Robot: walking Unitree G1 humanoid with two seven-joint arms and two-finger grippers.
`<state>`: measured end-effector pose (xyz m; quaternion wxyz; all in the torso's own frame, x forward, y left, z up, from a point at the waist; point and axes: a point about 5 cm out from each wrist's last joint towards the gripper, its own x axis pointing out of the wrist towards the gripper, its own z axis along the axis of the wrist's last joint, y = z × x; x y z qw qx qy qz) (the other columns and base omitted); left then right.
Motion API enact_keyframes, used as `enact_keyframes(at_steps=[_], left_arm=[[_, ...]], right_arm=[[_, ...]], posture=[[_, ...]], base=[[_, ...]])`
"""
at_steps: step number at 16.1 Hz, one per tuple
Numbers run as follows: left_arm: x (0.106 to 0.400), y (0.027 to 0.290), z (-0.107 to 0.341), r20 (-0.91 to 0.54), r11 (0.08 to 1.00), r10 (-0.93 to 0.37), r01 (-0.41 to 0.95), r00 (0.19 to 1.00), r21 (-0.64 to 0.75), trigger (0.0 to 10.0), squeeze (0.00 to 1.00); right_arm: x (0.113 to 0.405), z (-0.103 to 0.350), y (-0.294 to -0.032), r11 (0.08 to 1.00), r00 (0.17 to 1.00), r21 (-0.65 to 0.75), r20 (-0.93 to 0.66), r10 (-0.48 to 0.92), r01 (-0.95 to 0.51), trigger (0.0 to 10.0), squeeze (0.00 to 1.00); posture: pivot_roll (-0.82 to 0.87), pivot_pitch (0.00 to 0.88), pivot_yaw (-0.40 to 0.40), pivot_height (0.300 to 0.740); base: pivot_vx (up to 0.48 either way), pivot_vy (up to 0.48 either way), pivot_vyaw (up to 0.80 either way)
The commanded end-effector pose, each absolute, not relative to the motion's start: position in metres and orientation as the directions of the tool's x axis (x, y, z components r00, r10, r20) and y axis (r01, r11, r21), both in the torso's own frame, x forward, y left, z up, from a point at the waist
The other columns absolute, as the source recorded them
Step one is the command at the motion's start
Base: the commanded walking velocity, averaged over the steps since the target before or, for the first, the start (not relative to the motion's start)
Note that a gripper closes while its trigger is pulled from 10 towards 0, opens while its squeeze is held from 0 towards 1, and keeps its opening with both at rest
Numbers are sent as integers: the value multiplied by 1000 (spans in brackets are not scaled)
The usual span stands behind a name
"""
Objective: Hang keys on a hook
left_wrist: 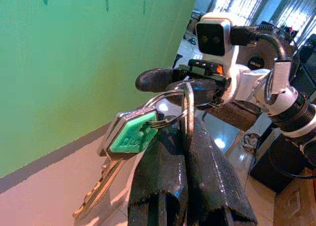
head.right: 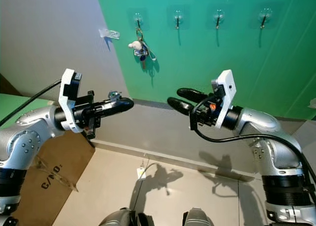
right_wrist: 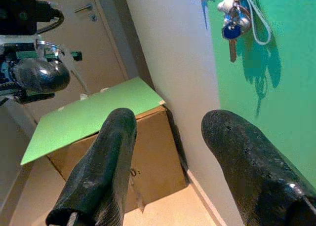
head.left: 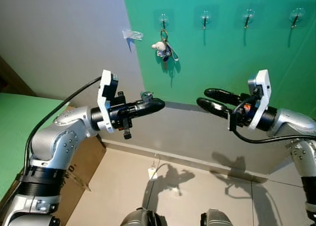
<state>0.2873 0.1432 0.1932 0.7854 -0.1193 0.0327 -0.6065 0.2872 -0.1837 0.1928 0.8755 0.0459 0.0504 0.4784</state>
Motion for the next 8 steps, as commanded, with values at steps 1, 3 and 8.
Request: enact_keyframes(at_steps=[1, 3, 8], left_arm=[[289, 143, 199, 70, 230, -967, 955, 247, -185, 0, 0], [292, 141, 193, -133, 236, -964, 972, 232, -16, 0, 0], [299, 143, 197, -361, 169, -896, 951, 258, 260, 0, 0]], right_arm=[[286, 195, -179, 526, 527, 136, -33, 849, -840, 10000, 0], [285, 192, -178, 529, 527, 131, -53, 848, -838, 10000, 0], [284, 193, -179, 532, 529, 129, -59, 846, -837, 10000, 0]], posture=[[-257, 69, 168, 717], [-258, 71, 169, 717], [-259, 75, 171, 717]], base=[[0, 0, 0], [0, 0, 0], [0, 0, 0]])
